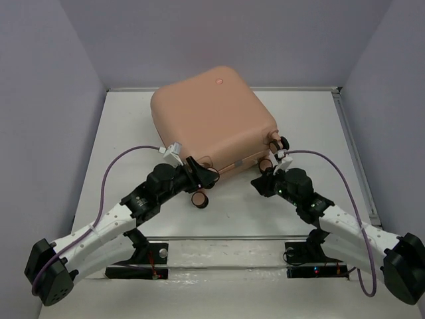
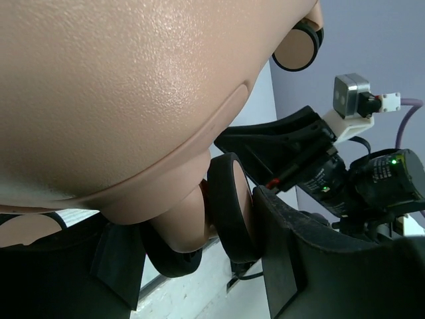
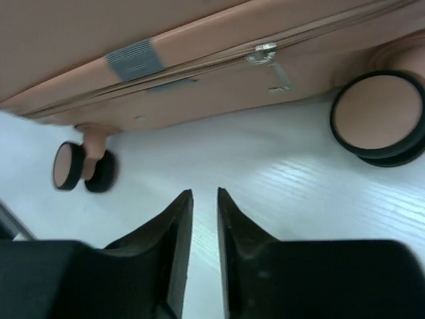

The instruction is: Pack the luggage

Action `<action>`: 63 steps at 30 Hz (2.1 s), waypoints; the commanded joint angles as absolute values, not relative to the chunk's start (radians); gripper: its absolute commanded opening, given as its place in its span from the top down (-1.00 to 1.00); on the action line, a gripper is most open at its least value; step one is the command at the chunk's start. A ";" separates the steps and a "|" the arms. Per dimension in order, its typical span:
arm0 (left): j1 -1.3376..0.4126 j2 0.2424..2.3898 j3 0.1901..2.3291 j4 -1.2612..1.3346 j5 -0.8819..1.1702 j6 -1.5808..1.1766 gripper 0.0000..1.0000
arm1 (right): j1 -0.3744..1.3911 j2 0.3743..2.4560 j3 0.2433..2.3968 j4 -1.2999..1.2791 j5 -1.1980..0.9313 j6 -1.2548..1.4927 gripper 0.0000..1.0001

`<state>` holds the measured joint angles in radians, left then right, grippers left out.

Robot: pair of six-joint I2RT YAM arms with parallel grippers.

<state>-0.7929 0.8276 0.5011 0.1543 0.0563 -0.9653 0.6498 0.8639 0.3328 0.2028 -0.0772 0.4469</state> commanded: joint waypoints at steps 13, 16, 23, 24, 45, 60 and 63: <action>-0.833 0.666 0.480 0.370 0.158 -0.907 0.88 | 0.589 1.190 0.328 0.796 0.146 0.376 -0.05; -0.831 0.661 0.474 0.373 0.164 -0.907 0.88 | 0.589 1.230 0.333 0.859 0.140 0.342 -0.05; -0.833 0.672 0.463 0.371 0.163 -0.902 0.88 | 0.589 1.252 0.319 0.977 0.034 0.290 0.34; -0.831 0.672 0.462 0.371 0.161 -0.903 0.88 | 0.589 1.253 0.324 0.982 0.016 0.287 0.37; -0.833 0.713 0.523 0.376 0.153 -0.884 0.89 | 0.678 1.321 0.351 1.014 -0.109 0.334 0.86; -0.827 0.992 0.884 0.583 0.207 -0.995 0.89 | 1.364 1.684 0.668 1.366 0.183 0.374 0.86; -0.827 0.985 0.867 0.633 0.189 -1.066 0.89 | 1.376 1.794 0.731 1.509 0.213 0.423 0.86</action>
<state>-0.7925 1.0019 0.7338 0.0097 0.0597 -0.9852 1.2369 1.6684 0.5739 1.0893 0.4858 0.3149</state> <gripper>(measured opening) 0.674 0.075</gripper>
